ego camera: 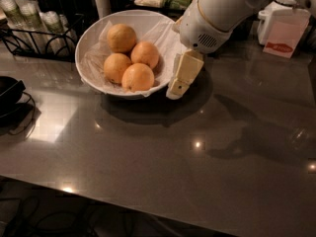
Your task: Pick orange from white bowl
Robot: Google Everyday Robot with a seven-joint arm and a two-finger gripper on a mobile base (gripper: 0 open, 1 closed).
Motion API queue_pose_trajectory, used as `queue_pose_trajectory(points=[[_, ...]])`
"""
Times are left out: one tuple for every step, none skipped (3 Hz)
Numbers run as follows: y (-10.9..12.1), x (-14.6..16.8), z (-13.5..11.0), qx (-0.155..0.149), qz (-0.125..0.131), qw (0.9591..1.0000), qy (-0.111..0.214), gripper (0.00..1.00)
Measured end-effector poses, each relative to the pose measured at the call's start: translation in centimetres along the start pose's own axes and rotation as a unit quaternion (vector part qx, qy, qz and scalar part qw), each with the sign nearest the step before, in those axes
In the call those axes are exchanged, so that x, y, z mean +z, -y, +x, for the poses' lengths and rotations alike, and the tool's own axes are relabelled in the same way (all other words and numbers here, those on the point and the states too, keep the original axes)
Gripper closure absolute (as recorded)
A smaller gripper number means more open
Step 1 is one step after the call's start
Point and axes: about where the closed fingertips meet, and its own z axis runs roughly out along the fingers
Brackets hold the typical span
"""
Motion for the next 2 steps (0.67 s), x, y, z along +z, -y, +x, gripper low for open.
queue_pose_trajectory(points=[[0.3,0.7,-0.5,0.015,0.01,0.9996,0.022,0.0],[1.7,2.0,-1.4,0.034,0.03,0.9971,0.061,0.0]])
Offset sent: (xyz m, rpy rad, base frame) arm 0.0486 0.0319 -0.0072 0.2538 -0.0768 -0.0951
